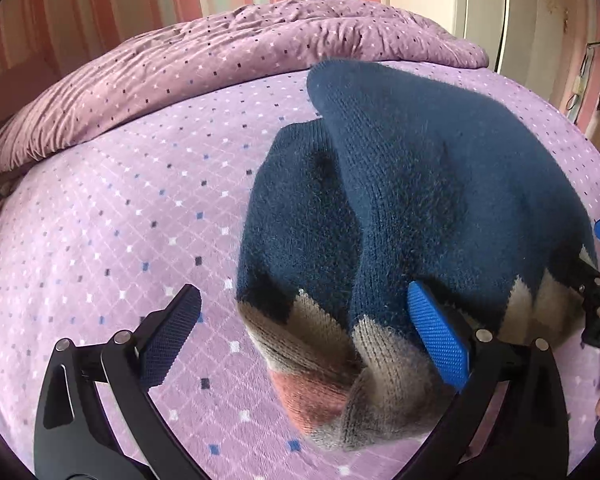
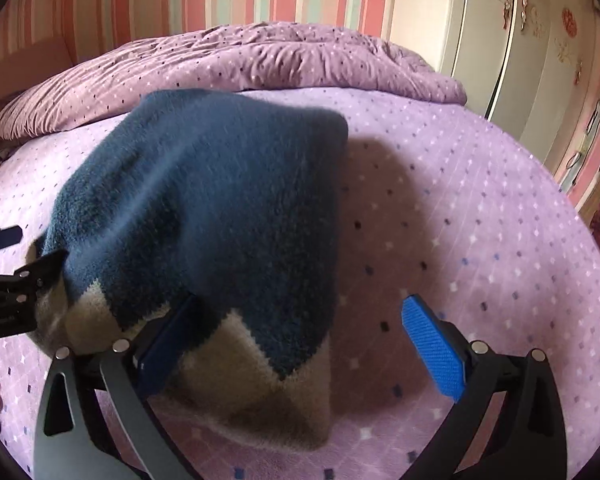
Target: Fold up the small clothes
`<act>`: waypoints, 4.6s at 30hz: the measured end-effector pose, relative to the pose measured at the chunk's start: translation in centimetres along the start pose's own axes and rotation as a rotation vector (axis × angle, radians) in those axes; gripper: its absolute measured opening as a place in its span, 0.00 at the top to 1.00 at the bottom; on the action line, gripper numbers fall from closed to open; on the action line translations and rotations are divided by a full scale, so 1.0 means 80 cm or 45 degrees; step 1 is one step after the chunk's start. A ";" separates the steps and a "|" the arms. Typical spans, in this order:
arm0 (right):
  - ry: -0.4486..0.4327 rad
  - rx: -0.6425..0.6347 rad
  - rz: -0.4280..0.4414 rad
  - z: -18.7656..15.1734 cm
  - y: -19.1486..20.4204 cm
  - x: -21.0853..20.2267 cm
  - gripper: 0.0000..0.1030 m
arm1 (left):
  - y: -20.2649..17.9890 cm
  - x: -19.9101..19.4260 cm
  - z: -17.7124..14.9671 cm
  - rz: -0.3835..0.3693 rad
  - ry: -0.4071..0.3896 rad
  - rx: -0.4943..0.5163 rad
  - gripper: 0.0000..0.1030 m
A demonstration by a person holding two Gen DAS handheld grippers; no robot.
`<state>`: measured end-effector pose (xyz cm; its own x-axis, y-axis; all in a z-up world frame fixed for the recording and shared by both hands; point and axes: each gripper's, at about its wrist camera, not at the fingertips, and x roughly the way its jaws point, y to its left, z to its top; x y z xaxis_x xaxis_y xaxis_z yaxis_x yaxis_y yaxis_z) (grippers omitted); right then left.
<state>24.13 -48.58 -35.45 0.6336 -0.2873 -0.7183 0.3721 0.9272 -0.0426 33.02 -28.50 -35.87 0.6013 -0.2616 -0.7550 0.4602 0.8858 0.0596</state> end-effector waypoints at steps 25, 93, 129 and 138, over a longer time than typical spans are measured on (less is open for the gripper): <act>-0.228 0.118 0.191 -0.003 0.046 -0.156 0.02 | 0.079 -0.144 -0.042 -0.034 -0.033 -0.224 0.03; -0.324 -0.034 0.137 -0.142 0.161 -0.551 0.02 | 0.141 -0.567 -0.220 0.354 -0.106 -0.376 0.03; -0.380 -0.068 0.074 -0.133 0.163 -0.572 0.02 | 0.132 -0.610 -0.211 0.331 -0.129 -0.357 0.03; -0.369 -0.074 0.077 -0.133 0.162 -0.572 0.02 | 0.130 -0.612 -0.210 0.359 -0.146 -0.338 0.03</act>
<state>-7.25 -20.85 -10.50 0.8239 -0.2800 -0.4927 0.2934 0.9546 -0.0518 -2.61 -0.04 -9.24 0.7558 -0.0216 -0.6544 0.0906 0.9933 0.0719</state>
